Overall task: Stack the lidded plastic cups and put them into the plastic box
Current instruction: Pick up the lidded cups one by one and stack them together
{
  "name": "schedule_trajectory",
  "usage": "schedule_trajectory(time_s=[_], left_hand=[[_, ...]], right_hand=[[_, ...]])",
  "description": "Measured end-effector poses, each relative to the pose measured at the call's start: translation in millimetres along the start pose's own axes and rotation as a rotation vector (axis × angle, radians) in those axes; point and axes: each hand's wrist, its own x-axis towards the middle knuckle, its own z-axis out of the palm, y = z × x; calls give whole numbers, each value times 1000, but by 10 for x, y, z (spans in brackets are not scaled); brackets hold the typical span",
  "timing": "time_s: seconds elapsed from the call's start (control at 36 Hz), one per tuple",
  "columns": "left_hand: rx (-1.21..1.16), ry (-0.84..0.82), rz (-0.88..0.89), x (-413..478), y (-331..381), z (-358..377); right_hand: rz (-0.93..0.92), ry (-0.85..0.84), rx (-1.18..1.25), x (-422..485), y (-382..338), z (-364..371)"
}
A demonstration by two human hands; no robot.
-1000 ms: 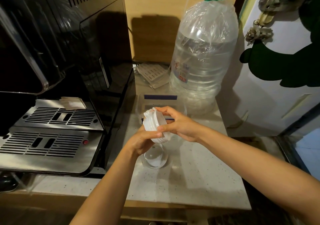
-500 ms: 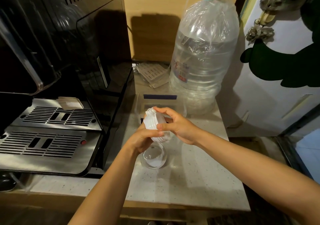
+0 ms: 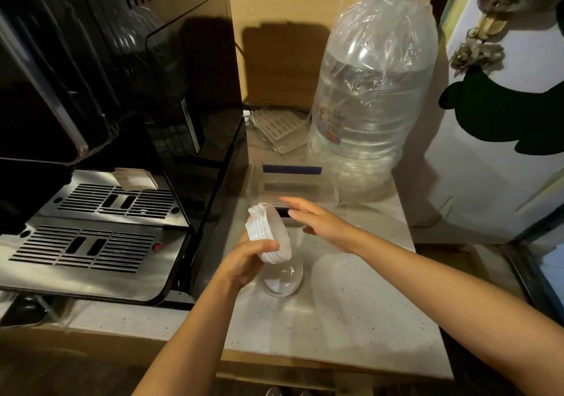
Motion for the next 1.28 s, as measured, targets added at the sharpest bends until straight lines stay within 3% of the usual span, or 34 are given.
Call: schedule_trajectory(time_s=[0.08, 0.33, 0.56, 0.81, 1.11, 1.28], left_hand=[[-27, 53, -3, -74, -36, -57], [-13, 159, 35, -180, -1, -61], [-11, 193, 15, -198, 33, -74], [-10, 204, 3, -171, -9, -170], [-16, 99, 4, -97, 92, -128], [20, 17, -22, 6, 193, -26]], right_hand=[[92, 52, -129, 57, 156, 52], [153, -59, -746, 99, 498, 528], [138, -69, -1023, 156, 469, 744], [164, -64, -988, 181, 454, 721], [36, 60, -862, -80, 213, 43], [-60, 178, -675, -275, -20, -353]])
